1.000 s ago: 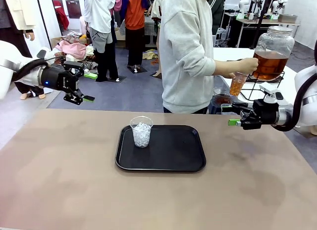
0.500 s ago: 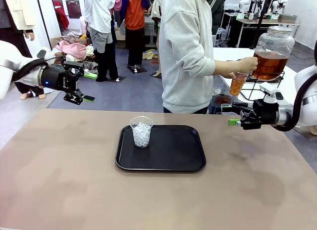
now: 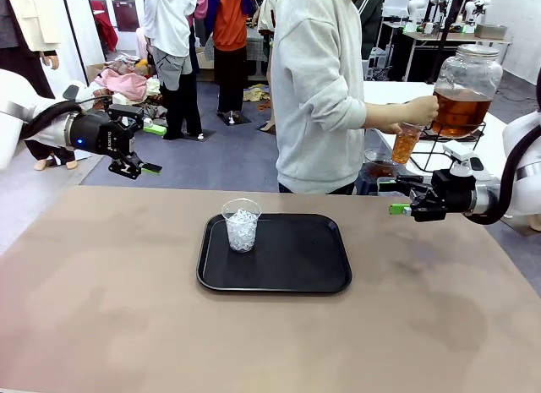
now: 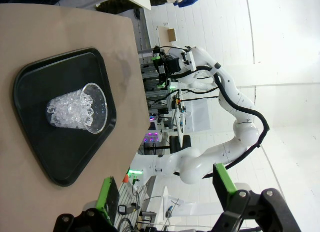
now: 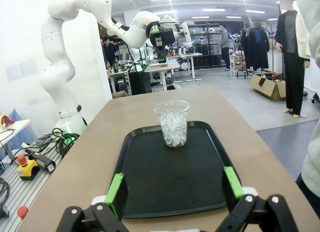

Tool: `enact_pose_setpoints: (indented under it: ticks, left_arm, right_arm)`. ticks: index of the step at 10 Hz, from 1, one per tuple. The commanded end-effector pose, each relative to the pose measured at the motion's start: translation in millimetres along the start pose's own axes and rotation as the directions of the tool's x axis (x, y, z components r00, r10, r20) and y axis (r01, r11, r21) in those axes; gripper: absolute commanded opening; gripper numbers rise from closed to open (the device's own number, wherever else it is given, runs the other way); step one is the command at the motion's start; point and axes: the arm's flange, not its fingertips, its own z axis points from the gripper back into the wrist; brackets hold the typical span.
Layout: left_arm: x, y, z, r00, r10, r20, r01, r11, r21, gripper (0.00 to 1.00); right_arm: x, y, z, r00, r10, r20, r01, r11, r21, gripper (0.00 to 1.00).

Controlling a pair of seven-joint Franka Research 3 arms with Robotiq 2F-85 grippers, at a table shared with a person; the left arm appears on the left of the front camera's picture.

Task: Pour the drink into the iced cup.
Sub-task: Pick up the iced cup indicated by the human and present it to them.

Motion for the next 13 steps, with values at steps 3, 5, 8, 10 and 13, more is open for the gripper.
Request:
enact_pose_setpoints:
  ticks: [3,5,8,10,13]
  left_arm:
    - [-1.9,-2.6,-0.7,1.000,-0.001,0.007,0.001,1.000,-0.009,1.00]
    - [-1.9,-2.6,-0.7,1.000,-0.001,0.007,0.001,1.000,-0.009,1.00]
    - [-1.9,-2.6,-0.7,1.000,-0.001,0.007,0.001,1.000,-0.009,1.00]
    - [-1.9,-2.6,-0.7,1.000,-0.001,0.007,0.001,1.000,-0.009,1.00]
    - [-1.9,-2.6,-0.7,1.000,-0.001,0.007,0.001,1.000,-0.009,1.00]
  right_arm:
    - [3.2,-1.4,-0.2,1.000,0.004,-0.008,-0.004,1.000,-0.004,1.00]
    - [3.2,-1.4,-0.2,1.000,0.004,-0.008,-0.004,1.000,-0.004,1.00]
    - [3.2,-1.4,-0.2,1.000,0.004,-0.008,-0.004,1.000,-0.004,1.00]
    - [3.2,-1.4,-0.2,1.000,0.004,-0.008,-0.004,1.000,-0.004,1.00]
    - [3.2,-1.4,-0.2,1.000,0.004,-0.008,-0.004,1.000,-0.004,1.00]
